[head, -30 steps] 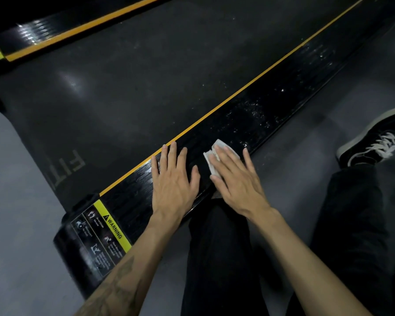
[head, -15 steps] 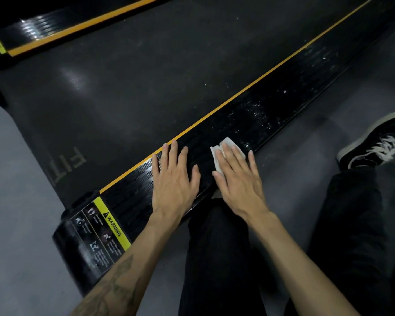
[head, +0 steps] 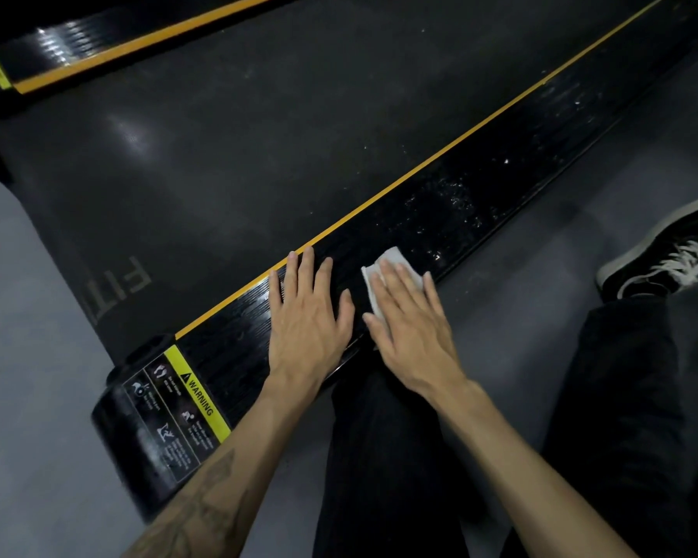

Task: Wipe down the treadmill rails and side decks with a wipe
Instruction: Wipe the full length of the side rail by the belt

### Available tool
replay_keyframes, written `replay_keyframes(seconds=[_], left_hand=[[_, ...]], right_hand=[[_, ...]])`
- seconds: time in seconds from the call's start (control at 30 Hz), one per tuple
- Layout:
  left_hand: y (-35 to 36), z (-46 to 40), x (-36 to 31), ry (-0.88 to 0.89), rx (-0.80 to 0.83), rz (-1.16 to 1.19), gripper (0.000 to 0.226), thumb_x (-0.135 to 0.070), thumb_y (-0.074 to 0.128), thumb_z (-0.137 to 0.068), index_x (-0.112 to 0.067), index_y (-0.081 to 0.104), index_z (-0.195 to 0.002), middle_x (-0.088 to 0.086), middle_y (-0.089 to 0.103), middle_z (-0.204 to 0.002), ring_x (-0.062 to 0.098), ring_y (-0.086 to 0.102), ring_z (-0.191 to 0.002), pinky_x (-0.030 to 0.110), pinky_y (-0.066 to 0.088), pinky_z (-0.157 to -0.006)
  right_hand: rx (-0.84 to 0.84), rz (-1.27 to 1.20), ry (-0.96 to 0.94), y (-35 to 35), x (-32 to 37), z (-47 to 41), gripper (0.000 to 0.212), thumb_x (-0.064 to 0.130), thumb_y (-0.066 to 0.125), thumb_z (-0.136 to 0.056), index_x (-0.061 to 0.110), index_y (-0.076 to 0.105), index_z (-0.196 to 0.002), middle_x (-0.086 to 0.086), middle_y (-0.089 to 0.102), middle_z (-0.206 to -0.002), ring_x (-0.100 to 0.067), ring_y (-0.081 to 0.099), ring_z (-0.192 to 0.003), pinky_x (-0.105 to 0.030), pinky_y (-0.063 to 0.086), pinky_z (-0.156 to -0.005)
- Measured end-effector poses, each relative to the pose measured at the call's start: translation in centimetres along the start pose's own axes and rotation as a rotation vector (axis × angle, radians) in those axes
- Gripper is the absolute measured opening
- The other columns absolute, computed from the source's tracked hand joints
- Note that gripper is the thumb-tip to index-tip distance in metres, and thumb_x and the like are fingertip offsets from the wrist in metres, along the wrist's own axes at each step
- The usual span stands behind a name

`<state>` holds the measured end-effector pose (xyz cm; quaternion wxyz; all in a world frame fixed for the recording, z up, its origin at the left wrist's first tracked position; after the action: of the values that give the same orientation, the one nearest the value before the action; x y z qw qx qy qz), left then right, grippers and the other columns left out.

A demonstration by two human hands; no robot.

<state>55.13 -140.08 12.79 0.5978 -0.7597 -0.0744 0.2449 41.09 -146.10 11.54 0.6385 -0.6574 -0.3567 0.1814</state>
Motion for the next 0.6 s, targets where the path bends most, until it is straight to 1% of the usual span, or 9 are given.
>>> replay_keyframes(seconds=[0.07,0.13,0.23,0.33,0.4,0.5,0.6], left_hand=[[0.0,0.0,0.0,0.001,-0.001,0.004,0.060,-0.046,0.035,-0.103,-0.014,0.044,-0.153,0.011,0.029,-0.167,0.026,0.015,-0.158,0.052,0.014,-0.128],[0.1,0.0,0.0,0.002,0.005,-0.003,0.059,-0.046,0.036,-0.104,-0.014,0.044,-0.153,0.011,0.028,-0.167,0.026,0.014,-0.158,0.051,0.014,-0.128],[0.0,0.1,0.1,0.001,0.004,-0.007,0.059,-0.046,0.036,-0.105,-0.014,0.043,-0.153,0.010,0.028,-0.168,0.025,0.013,-0.159,0.051,0.014,-0.128],[0.1,0.0,0.1,-0.003,0.000,-0.002,0.059,-0.046,0.036,-0.104,-0.014,0.044,-0.153,0.010,0.029,-0.167,0.025,0.013,-0.159,0.050,0.013,-0.128],[0.2,0.0,0.1,-0.002,0.000,0.002,0.059,-0.045,0.035,-0.104,-0.013,0.044,-0.153,0.010,0.029,-0.167,0.025,0.013,-0.159,0.050,0.012,-0.128],[0.2,0.0,0.1,0.002,0.006,0.009,0.059,-0.045,0.034,-0.105,-0.013,0.044,-0.153,0.010,0.029,-0.167,0.026,0.014,-0.158,0.051,0.012,-0.128],[0.1,0.0,0.0,0.008,0.006,-0.002,0.060,-0.046,0.033,-0.105,-0.014,0.044,-0.153,0.010,0.028,-0.167,0.025,0.013,-0.159,0.050,0.012,-0.128]], right_hand=[[0.016,0.014,-0.054,0.1,0.3,-0.5,0.063,0.047,0.019,-0.108,0.015,0.025,-0.163,-0.002,0.017,-0.171,-0.017,0.009,-0.159,-0.050,0.005,-0.128],[0.029,0.035,-0.050,-0.1,-0.5,-1.6,0.062,0.047,0.016,-0.109,0.017,0.025,-0.163,0.001,0.015,-0.171,-0.013,0.005,-0.159,-0.051,0.004,-0.128],[0.028,0.046,0.030,-0.5,-1.7,-2.0,0.063,0.048,0.012,-0.108,0.019,0.018,-0.164,0.003,0.010,-0.172,-0.012,0.001,-0.159,-0.051,0.001,-0.129],[0.001,-0.013,0.104,-0.3,-1.0,-0.8,0.064,0.048,0.011,-0.108,0.019,0.019,-0.164,0.002,0.011,-0.172,-0.014,0.000,-0.159,-0.047,-0.004,-0.129],[0.013,-0.033,0.063,0.1,0.1,-0.7,0.063,0.047,0.013,-0.108,0.020,0.022,-0.164,0.003,0.013,-0.171,-0.015,0.002,-0.159,-0.046,-0.006,-0.128],[0.048,-0.019,-0.037,0.0,0.6,-2.2,0.061,0.044,0.013,-0.108,0.021,0.022,-0.163,0.002,0.014,-0.171,-0.015,0.005,-0.159,-0.048,-0.006,-0.128],[0.060,0.024,-0.033,-0.4,-0.7,-3.4,0.061,0.043,0.010,-0.107,0.022,0.020,-0.163,0.003,0.013,-0.172,-0.013,0.005,-0.159,-0.051,-0.004,-0.128]])
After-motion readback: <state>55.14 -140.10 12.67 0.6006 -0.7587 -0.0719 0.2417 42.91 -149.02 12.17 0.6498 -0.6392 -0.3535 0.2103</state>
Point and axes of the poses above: each hand's wrist, its own z-axis away from the middle knuckle, its own y-axis out of the palm, x = y × z, the point moved 7 cm from there along -z, towards the middle knuckle
